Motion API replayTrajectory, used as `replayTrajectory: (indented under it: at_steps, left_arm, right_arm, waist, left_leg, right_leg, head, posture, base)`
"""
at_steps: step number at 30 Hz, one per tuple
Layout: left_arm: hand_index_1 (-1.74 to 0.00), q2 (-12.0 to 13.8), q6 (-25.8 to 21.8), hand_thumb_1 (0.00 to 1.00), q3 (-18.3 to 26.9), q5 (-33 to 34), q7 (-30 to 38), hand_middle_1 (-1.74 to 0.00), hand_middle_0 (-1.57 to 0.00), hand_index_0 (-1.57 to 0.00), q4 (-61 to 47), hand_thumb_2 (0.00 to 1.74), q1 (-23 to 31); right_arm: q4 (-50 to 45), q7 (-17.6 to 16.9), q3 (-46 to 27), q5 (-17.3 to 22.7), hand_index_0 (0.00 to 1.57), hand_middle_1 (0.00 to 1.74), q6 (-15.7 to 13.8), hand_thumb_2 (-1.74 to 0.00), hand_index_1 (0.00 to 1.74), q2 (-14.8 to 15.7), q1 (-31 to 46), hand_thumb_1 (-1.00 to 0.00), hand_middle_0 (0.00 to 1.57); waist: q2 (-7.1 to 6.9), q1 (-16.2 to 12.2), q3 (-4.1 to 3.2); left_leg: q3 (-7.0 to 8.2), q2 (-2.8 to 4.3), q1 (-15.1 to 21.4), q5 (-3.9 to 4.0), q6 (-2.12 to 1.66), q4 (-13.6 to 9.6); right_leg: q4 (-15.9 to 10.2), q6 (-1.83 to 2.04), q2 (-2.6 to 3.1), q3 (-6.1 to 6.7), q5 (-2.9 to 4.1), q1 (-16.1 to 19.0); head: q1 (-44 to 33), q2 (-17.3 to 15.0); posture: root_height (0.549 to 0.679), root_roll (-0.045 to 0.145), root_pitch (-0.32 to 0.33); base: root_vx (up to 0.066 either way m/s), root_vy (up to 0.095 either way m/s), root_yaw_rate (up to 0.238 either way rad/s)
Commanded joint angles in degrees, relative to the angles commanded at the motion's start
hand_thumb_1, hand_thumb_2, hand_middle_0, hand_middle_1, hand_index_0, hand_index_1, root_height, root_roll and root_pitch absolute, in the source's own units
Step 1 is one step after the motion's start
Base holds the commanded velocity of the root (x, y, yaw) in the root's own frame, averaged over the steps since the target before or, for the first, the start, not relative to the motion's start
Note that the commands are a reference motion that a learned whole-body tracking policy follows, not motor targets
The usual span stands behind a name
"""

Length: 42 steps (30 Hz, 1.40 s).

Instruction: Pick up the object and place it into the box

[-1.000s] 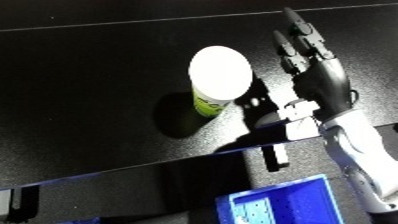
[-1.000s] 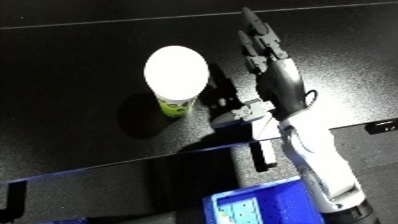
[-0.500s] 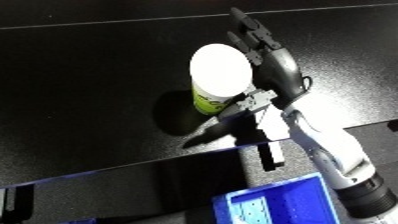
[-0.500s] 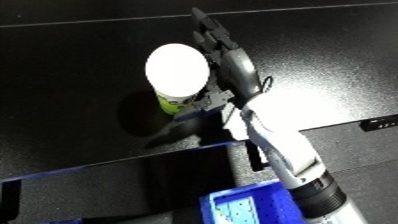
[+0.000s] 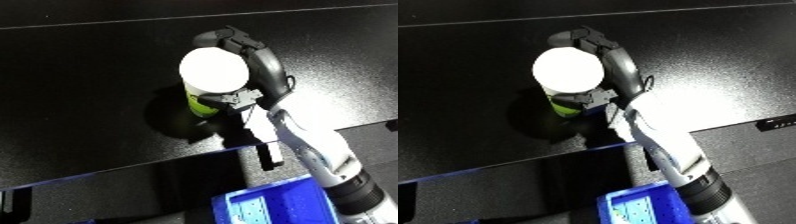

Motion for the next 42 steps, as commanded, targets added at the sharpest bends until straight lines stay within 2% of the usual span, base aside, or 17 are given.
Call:
replayTrajectory:
  at_steps: [7,11,17,21,23,25,28,31,35,38,42]
  left_arm:
    - [0.00,0.03,-0.39,0.00,0.52,-0.42,-0.02,0.00,0.00,0.00,0.17,0.00,0.56]
    - [0.00,-0.18,-1.08,0.00,1.44,-1.02,-0.33,0.00,0.00,0.00,0.59,0.00,1.18]
    - [0.00,-0.97,-2.40,0.00,3.51,-2.30,-0.79,0.00,0.00,0.00,0.98,0.00,2.82]
    - [0.00,-1.65,-3.29,0.00,4.73,-3.49,-1.07,0.00,0.00,0.00,1.25,0.00,3.70]
    - [0.00,-1.89,-3.78,0.00,5.22,-4.32,-1.30,0.00,0.00,0.00,1.52,0.00,3.94]
    - [0.00,-2.01,-4.26,0.00,5.74,-5.13,-1.58,0.00,0.00,0.00,1.82,0.00,4.13]
    - [0.00,-1.98,-4.82,0.00,6.34,-7.01,-1.98,0.00,0.00,0.00,2.67,0.00,3.97]
    - [0.00,-2.05,-5.31,0.00,6.43,-8.95,-2.25,0.00,0.00,0.00,4.00,0.00,3.67]
    - [0.00,-2.15,-5.85,0.00,6.31,-10.67,-3.08,0.00,0.00,0.00,5.56,0.00,3.98]
    - [0.00,-2.17,-6.18,0.00,6.08,-11.65,-3.94,0.00,0.00,0.00,6.50,0.00,4.27]
    - [0.00,-2.18,-6.49,0.00,5.93,-12.47,-4.63,0.00,0.00,0.00,7.24,0.00,4.27]
  right_arm:
    - [-2.09,-0.07,-2.05,-0.80,1.26,1.39,-2.92,-1.39,1.39,-1.51,2.10,-0.80,1.26]
    - [-6.14,-1.13,-4.66,-2.78,1.26,1.39,-5.64,-1.39,1.39,-2.90,4.89,-0.80,1.26]
    - [-14.87,-4.61,-12.50,-6.21,1.26,1.39,-11.57,-1.39,1.39,-4.88,13.81,-0.80,1.26]
    - [-18.95,-6.26,-19.46,-5.16,1.26,1.39,-17.00,-1.39,1.39,-5.18,21.35,-0.80,1.26]
    - [-20.34,-4.74,-22.74,-1.76,1.26,1.39,-19.22,-1.39,1.39,-4.79,24.95,-0.80,1.26]
    - [-21.13,-1.59,-25.53,4.32,1.26,1.39,-20.37,-1.39,1.39,-4.01,27.88,-0.80,1.26]
    - [-20.19,3.61,-28.78,14.13,1.26,1.39,-21.95,-1.39,1.39,-2.42,31.10,-0.80,1.26]
    - [-16.36,6.15,-31.89,17.93,1.26,1.39,-24.63,-1.39,1.39,-1.76,33.45,-0.80,1.26]
    - [-8.74,7.97,-37.38,21.39,1.26,1.39,-28.95,-1.39,1.39,-2.55,35.76,-0.80,1.26]
    - [-0.84,8.21,-41.87,24.50,1.26,1.39,-31.93,-1.39,1.39,-3.86,37.95,-0.80,1.26]
    - [11.47,8.96,-45.84,32.43,1.26,1.39,-34.09,-1.39,1.39,-5.32,40.08,-0.80,1.26]
  waist:
    - [0.03,-0.88,-0.02]
    - [-0.03,-2.05,0.06]
    - [-0.46,-5.07,0.28]
    - [-0.65,-7.51,0.37]
    - [-0.64,-8.64,0.41]
    - [-0.62,-9.57,0.44]
    - [-0.58,-11.04,0.55]
    - [-0.51,-12.32,0.80]
    - [-0.17,-13.40,0.94]
    - [0.29,-13.81,1.01]
    - [0.71,-14.08,1.08]
  left_leg:
    - [0.36,0.16,0.32,0.18,-0.14,-0.67]
    - [0.85,0.40,0.26,0.14,-0.28,-0.84]
    - [2.19,1.08,0.29,-0.31,-0.39,-0.96]
    - [3.44,1.56,0.74,-0.73,-0.38,-1.19]
    - [4.14,1.76,1.12,-0.92,-0.38,-1.39]
    - [4.76,1.90,1.46,-1.08,-0.39,-1.57]
    - [5.51,2.00,1.66,-1.17,-0.47,-1.66]
    - [5.83,1.87,1.76,-1.16,-0.51,-1.25]
    - [6.07,1.46,2.44,-1.51,-0.31,-1.22]
    - [6.15,0.95,3.10,-1.88,0.00,-1.65]
    - [6.21,0.45,3.34,-2.38,0.50,-1.97]
  right_leg:
    - [-0.48,0.15,0.44,0.31,0.22,-0.10]
    - [-0.66,0.31,0.91,0.71,0.32,-0.46]
    - [-1.07,0.62,2.08,1.50,0.52,-1.10]
    - [-1.26,0.73,3.07,2.12,0.49,-1.35]
    - [-1.31,0.73,3.60,2.49,0.40,-1.44]
    - [-1.33,0.74,4.10,2.83,0.36,-1.58]
    - [-1.52,0.80,4.87,3.28,0.39,-1.77]
    - [-1.64,0.80,5.60,3.64,0.46,-1.66]
    - [-1.94,0.78,6.41,4.11,0.56,-1.28]
    - [-2.31,0.72,6.92,4.44,0.70,-1.04]
    - [-2.62,0.64,7.64,4.79,0.98,-1.24]
  head:
    - [1.41,1.64]
    - [2.45,3.26]
    - [3.64,5.65]
    - [4.85,6.88]
    - [6.32,7.40]
    - [8.17,7.01]
    - [13.61,3.81]
    - [18.55,1.89]
    - [23.90,0.79]
    - [26.12,1.16]
    - [26.94,1.45]
  posture:
    - [0.620,0.079,-0.024]
    - [0.621,0.080,-0.017]
    - [0.622,0.080,-0.005]
    - [0.622,0.081,0.002]
    - [0.622,0.082,0.004]
    - [0.622,0.082,0.008]
    - [0.622,0.082,0.014]
    - [0.623,0.081,0.016]
    - [0.624,0.080,0.017]
    - [0.625,0.080,0.018]
    - [0.625,0.077,0.022]
  base:
    - [-0.020,0.000,-0.046]
    - [-0.028,0.030,-0.114]
    - [-0.025,0.045,-0.158]
    - [-0.015,0.062,-0.145]
    - [-0.009,0.083,-0.153]
    - [-0.010,0.081,-0.149]
    - [-0.023,0.095,-0.159]
    - [-0.007,0.080,-0.139]
    - [0.023,0.067,-0.114]
    - [0.029,0.068,-0.106]
    - [0.006,0.037,-0.088]
